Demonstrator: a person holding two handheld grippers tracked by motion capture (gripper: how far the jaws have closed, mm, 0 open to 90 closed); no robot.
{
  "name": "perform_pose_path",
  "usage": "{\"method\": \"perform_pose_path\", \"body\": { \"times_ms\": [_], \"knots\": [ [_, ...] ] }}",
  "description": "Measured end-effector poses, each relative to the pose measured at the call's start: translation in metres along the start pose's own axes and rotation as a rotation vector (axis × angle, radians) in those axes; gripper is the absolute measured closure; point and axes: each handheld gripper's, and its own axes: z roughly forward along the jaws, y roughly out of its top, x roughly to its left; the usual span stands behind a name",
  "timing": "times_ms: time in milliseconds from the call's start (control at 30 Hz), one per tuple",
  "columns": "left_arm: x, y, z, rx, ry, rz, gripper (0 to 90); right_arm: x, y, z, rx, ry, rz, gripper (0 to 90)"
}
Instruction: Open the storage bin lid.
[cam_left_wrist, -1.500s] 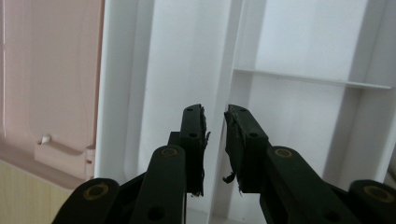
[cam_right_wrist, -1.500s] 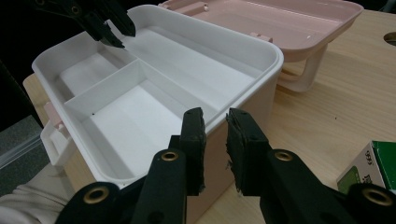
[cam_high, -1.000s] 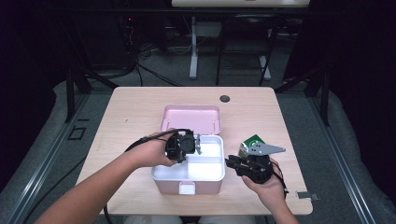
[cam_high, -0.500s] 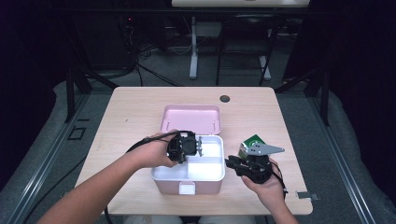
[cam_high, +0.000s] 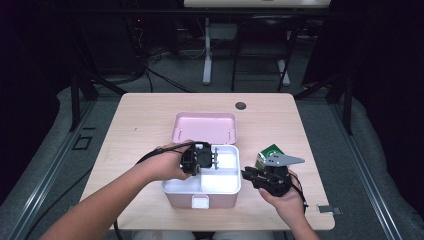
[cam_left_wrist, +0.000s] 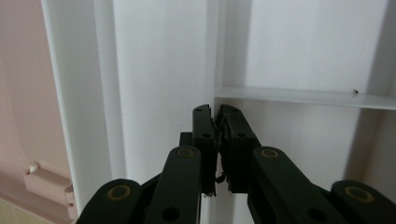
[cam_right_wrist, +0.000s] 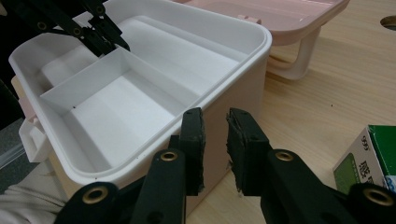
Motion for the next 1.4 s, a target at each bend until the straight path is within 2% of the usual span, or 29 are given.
{"method": "perform_pose_path", "body": {
  "times_ms": [233, 467, 667, 867, 1000, 1133, 1267, 1400],
  "knots": [
    [-0.002, 0.0, -0.003, 0.007, 0.017, 0.012, 85.7, -0.003, 0.001, -0.003, -0.011, -0.006, 0.006, 76.0],
    [-0.003, -0.001, -0.011, -0.006, 0.035, 0.015, 87.1, -0.004, 0.001, -0.004, -0.015, -0.011, 0.013, 75.8],
    [-0.001, -0.006, -0.028, -0.047, 0.069, -0.006, 89.6, -0.006, 0.001, -0.007, -0.021, -0.017, 0.019, 75.5],
    [0.001, -0.01, -0.037, -0.059, 0.075, -0.025, 89.6, -0.007, 0.001, -0.007, -0.025, -0.021, 0.022, 74.0],
    [0.006, -0.014, -0.042, -0.068, 0.065, -0.074, 89.6, -0.008, 0.001, -0.007, -0.024, -0.023, 0.025, 73.0],
    [0.009, -0.02, -0.042, -0.053, 0.046, -0.134, 89.6, -0.009, 0.0, -0.006, -0.025, -0.026, 0.031, 71.8],
    [0.015, -0.028, -0.043, -0.057, 0.019, -0.213, 89.6, -0.009, 0.0, -0.006, -0.024, -0.028, 0.034, 70.7],
    [0.021, -0.039, -0.045, -0.06, -0.002, -0.311, 89.6, -0.009, -0.001, -0.006, -0.021, -0.03, 0.034, 70.4]
  ]
}}
